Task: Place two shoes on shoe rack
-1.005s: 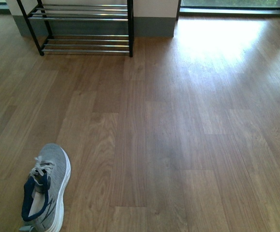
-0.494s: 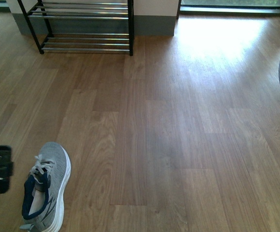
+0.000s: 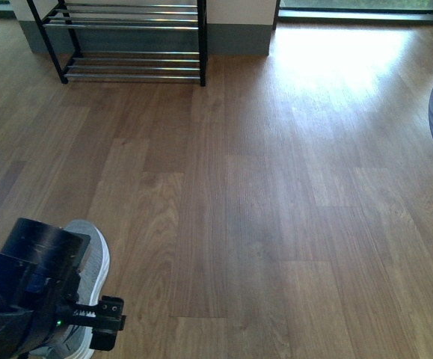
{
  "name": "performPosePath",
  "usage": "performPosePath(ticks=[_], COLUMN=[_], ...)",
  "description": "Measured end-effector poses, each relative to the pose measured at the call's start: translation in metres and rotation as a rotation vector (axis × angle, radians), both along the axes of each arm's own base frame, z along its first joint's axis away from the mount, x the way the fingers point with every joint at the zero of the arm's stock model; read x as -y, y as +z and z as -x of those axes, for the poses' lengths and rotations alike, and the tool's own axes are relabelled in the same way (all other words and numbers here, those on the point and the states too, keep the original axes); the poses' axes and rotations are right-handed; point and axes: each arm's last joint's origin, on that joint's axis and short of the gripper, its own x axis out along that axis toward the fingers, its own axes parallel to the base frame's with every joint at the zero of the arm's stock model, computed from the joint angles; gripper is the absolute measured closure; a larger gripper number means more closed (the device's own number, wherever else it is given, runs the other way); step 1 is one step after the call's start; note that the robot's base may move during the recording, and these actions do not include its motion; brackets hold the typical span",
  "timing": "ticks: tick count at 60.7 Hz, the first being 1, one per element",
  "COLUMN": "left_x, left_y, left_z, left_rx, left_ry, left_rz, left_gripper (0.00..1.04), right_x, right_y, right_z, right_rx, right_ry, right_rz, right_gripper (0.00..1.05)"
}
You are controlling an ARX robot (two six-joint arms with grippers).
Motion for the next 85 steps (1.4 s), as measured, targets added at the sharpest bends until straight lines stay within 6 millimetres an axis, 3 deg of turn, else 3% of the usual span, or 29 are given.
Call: performPosePath(ticks=[14,23,51,59,70,85], left_x=[0.013,0.02,0.022,0.02,0.018,0.011], left_y=[-0.044,-0.056,-0.058,-0.041,-0.001,0.075], left_z=[-0.029,-0.04,-0.044,-0.04,-0.039,-0.033], left_rx=[-0.048,-0.058,-0.035,-0.009,0.075,0.255], left_ry=[0.003,-0.004,0.002,-0.001,-0.046,-0.144], left_rz=[-0.017,-0.012,-0.012,0.02,0.026,0.009], left_gripper=[0.09,0.1,0.76,1.03,1.03,1.03], right_x=[0.0,0.0,0.0,0.0,0.0,0.0], right_y=[0.0,0.0,0.0,0.0,0.0,0.0], right_z=[0.0,0.0,0.0,0.0,0.0,0.0], right_rx=[0.0,0.0,0.0,0.0,0.0,0.0], right_ry=[0.0,0.0,0.0,0.0,0.0,0.0], right_rz=[0.0,0.0,0.0,0.0,0.0,0.0], right_gripper=[1.03,1.03,1.03,1.03,1.03,1.03])
